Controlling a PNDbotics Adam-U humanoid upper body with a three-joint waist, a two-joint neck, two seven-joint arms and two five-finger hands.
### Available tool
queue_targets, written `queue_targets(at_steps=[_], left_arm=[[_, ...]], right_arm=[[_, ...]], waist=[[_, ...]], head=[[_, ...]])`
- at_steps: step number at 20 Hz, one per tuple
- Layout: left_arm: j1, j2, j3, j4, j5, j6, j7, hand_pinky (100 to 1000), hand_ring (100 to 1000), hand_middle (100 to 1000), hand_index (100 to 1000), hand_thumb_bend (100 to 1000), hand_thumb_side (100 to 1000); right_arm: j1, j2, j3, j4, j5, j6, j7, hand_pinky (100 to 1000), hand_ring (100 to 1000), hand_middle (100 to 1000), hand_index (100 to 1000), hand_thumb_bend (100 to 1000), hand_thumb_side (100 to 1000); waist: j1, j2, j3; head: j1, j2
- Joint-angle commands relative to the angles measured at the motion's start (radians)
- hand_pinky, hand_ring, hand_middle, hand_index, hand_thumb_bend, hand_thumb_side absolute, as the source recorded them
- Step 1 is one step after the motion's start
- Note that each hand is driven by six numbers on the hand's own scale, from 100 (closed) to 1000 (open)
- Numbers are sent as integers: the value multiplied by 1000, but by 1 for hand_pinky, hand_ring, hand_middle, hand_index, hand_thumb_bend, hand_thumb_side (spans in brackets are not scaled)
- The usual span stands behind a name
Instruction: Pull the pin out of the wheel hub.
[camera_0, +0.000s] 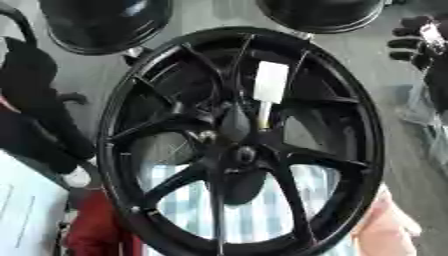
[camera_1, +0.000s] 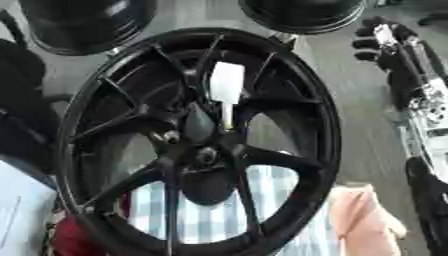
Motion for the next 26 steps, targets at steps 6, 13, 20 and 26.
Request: queue_targets(at_steps=[6,13,20,26], left_arm=[[-5,24,4,-17,-10,0,3,695,791,704,725,210,589],[-6,24,3,-17,-12,2,4,695,791,704,724,210,589],[-2,30,3,-16,-12,4,3,694,793,704,725,210,590],[11,44,3,-11,-17,6,2,694,794,704,724,209,590]], right_arm=[[-9,-18,-4,-11,3,-1,2,745,739,699,772,100,698],[-17,-18,-2,-11,3,0,5,745,740,700,773,100,694],[-79,-58,16,-15,9,-2,20,749,746,706,777,100,659],[-182,-176,75,6,-3,-22,81,754,751,710,781,100,596]], waist=[[-2,-29,0],[-2,-27,3],[-8,-33,4],[-23,-44,-5]], head=[[1,-3],[9,-6],[14,0],[13,6]])
